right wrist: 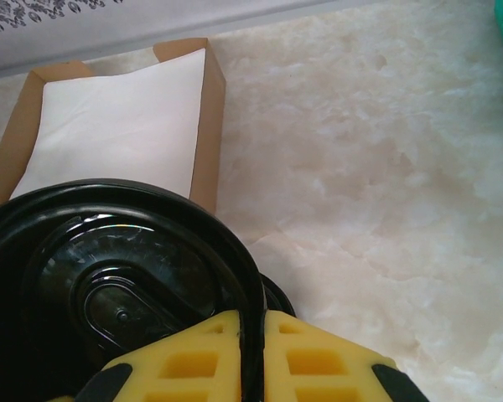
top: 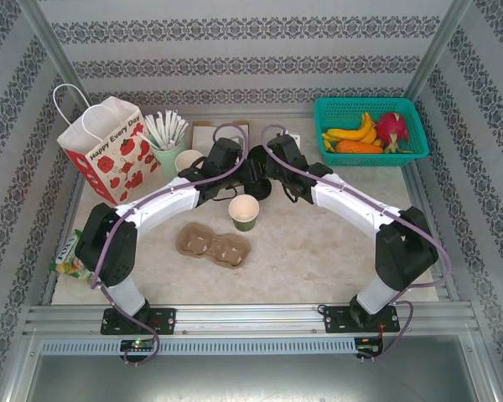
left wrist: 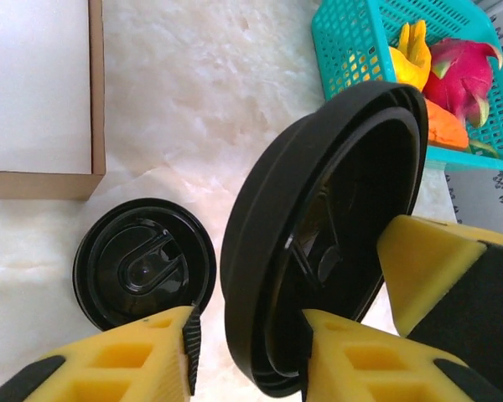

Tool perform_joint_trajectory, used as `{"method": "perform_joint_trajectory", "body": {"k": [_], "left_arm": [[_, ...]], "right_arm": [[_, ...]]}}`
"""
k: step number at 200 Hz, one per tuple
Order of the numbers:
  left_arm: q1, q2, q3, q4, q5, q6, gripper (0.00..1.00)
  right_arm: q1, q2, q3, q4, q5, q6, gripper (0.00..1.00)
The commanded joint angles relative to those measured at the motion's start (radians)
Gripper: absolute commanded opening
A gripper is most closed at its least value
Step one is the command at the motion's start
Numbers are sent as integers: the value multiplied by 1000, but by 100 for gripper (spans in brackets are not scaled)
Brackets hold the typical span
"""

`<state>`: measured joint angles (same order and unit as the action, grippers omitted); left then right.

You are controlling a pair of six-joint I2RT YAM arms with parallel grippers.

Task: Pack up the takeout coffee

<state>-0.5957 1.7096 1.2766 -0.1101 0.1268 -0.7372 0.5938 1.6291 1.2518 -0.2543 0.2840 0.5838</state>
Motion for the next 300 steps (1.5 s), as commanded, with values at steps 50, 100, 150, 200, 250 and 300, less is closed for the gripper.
{"method": "perform_joint_trajectory", "body": {"k": [50,100,150,200,250,300], "left_arm": [[-9,14,37,92,1,95,11],[-9,1,60,87,-19,223,0],[-7,10,91,136,16,443,0],[-13,-6,-19,459,-89,681,0],[-13,-26,-42,550,-114,770,0],[-26,-42,-38,550,-83,820,0]], "right_arm": [[11,-86,-24,58,5,27,16],[-5,-225,-86,129,-48,15,45],[-82,-452,-235,267,-263,359,87],[-76,-483,-220,291,-315,846,79],[-57,-486,-204,302,-243,1155,74],[-27,-451,-187,314,-175,1219,71]]}}
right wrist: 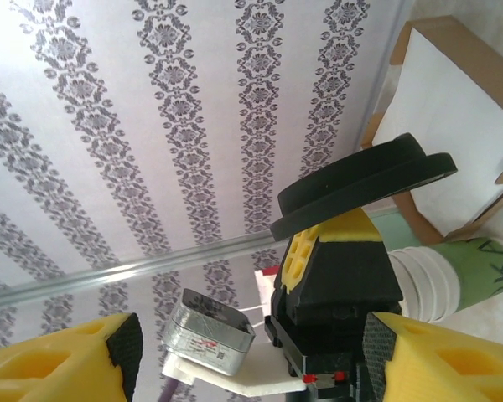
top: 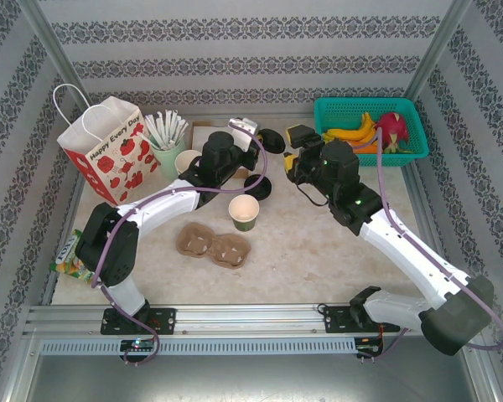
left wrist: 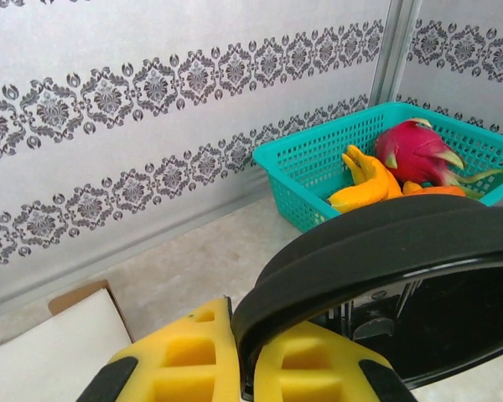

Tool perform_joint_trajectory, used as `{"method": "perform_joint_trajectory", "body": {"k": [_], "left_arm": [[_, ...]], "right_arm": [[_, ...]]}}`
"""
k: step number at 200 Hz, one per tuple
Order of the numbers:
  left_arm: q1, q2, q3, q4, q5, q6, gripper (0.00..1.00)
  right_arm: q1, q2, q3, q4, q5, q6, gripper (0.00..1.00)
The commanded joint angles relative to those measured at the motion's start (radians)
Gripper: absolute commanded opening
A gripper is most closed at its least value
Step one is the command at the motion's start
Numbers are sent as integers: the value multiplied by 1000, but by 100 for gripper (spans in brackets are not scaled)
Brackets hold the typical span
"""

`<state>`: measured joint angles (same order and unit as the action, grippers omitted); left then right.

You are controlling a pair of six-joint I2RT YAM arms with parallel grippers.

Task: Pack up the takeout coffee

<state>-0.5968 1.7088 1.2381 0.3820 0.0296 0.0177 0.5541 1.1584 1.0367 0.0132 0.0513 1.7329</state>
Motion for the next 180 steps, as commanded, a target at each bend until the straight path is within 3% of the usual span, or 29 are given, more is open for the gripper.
{"method": "perform_joint_trajectory", "body": {"k": [1,62,97,180], "left_arm": [[-26,-41,0,59,14,67,0],[-32,-55,-41,152,42,83,0],[-32,-64,-58,167,65,100,0],[-40,-80,-77,178,74,110,0]], "right_arm": [[13,21,30,47,57,71,71],[38,101,81,46,125,131,66],[39,150,125,47,154,129,53],[46,205,152,78,184,112,32]]}}
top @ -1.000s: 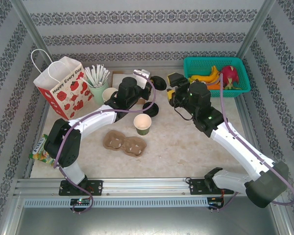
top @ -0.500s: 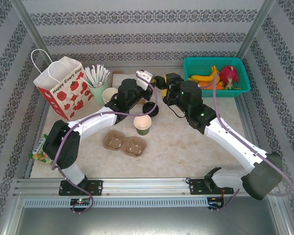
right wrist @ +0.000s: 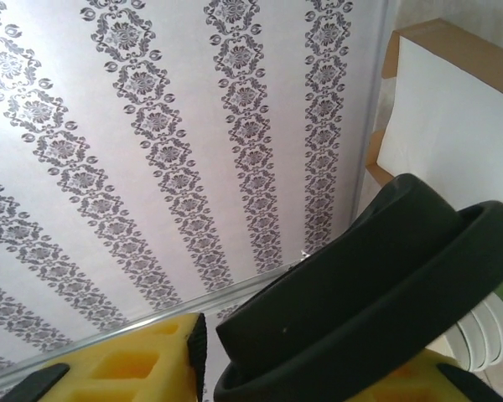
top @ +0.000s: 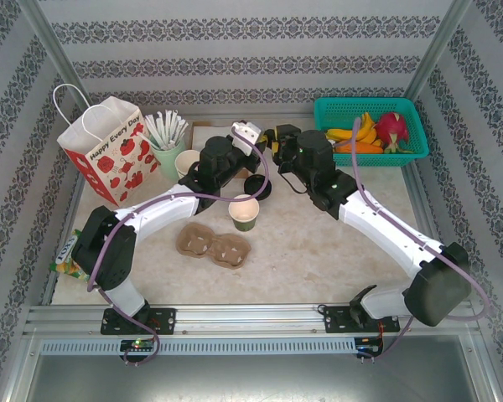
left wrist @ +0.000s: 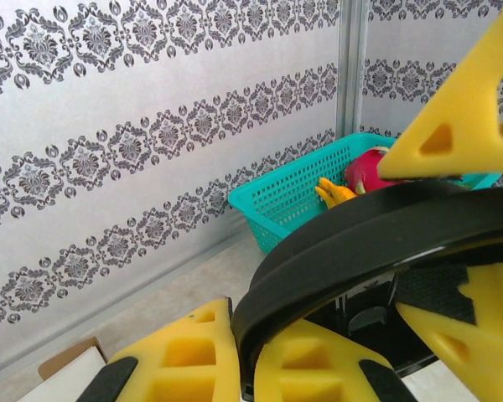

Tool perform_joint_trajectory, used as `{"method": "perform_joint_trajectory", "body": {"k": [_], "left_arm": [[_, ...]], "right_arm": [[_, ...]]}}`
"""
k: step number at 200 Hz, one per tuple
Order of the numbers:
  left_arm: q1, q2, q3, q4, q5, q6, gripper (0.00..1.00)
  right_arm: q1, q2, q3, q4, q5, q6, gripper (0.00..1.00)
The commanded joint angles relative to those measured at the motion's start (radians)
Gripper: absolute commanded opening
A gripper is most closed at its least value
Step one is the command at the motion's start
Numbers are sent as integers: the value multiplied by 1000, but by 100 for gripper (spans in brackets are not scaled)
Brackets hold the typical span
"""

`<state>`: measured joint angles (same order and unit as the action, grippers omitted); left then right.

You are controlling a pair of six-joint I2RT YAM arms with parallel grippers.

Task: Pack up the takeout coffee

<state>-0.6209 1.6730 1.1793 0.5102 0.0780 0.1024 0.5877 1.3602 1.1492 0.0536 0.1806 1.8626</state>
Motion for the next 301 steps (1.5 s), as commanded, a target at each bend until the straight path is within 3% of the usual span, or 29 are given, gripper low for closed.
{"method": "perform_joint_trajectory", "body": {"k": [1,90,106,124,142,171,207,239,258,283,301], "left_arm": [[-17,-44,-19,51,25,26,0],[-19,-75,-27,27,13,40,1],[-19,-85,-29,14,23,38,16],[-19,-114,-48,16,51,7,46],[-16,-154,-83,23,60,-38,66],[-11,-238,-157,-14,112,-70,100],[19,-316,-176,-162,127,-155,99],[44,-343,-153,-294,54,-259,100],[50,-354,-147,-309,135,-284,99],[53,-376,-157,-305,252,-250,100],[61,-390,-159,-323,341,-198,100]], "right_arm": [[12,4,40,38,55,-19,31],[22,-6,9,152,94,-140,8],[21,-12,-4,176,88,-183,2],[11,-23,-9,177,60,-273,0],[-6,-33,-29,181,3,-344,0],[-80,-48,-32,168,-222,-525,0],[-239,-47,7,81,-677,-848,0],[-319,-90,77,-271,-857,-1290,0],[-326,-97,109,-469,-892,-1515,0],[-366,-89,117,-535,-1111,-1602,0],[-363,-71,156,-644,-1155,-1720,0]]}}
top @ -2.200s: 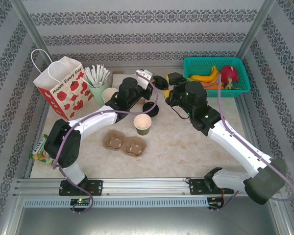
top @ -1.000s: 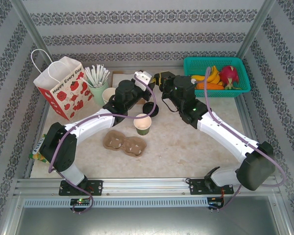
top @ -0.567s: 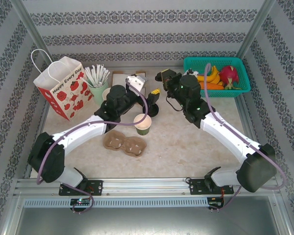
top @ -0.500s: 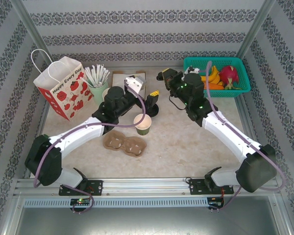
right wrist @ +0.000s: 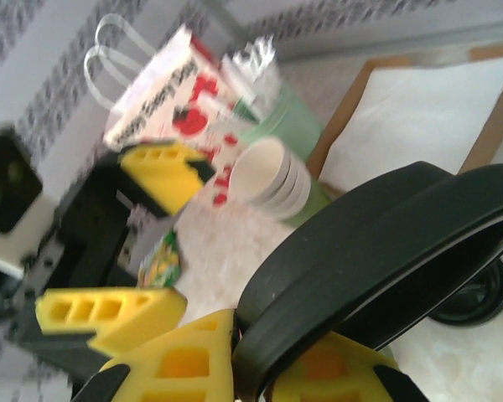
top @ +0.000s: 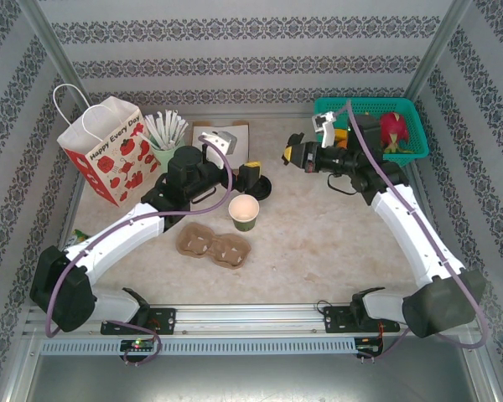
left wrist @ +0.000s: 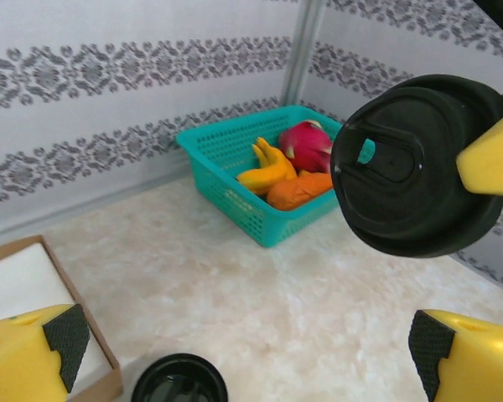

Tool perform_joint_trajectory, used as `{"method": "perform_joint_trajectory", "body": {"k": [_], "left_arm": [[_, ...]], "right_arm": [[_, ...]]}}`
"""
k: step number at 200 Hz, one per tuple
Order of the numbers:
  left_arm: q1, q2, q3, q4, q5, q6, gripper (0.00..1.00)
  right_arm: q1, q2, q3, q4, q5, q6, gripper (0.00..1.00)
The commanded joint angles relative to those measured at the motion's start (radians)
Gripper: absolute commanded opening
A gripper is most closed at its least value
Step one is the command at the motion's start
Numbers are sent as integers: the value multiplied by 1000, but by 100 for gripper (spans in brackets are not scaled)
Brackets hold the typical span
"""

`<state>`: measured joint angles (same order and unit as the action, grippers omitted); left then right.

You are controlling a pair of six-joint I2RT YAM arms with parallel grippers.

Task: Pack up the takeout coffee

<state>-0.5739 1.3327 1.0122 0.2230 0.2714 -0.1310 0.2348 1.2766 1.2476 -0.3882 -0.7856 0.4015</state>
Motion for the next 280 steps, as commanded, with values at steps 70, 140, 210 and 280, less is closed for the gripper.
{"method": "perform_joint_trajectory", "body": {"k": [70,140,210,280], "left_arm": [[49,-57,92,-227,407,223,96],[55,10,265,-470,616,432,77],[76,52,330,-505,743,409,60],[79,105,415,-647,834,481,41]], "right_arm": [[3,30,140,-446,-374,-528,0],[60,31,140,-502,-401,-587,0],[98,-16,125,-466,-475,-614,0],[139,-13,143,-460,-447,-620,0]]}}
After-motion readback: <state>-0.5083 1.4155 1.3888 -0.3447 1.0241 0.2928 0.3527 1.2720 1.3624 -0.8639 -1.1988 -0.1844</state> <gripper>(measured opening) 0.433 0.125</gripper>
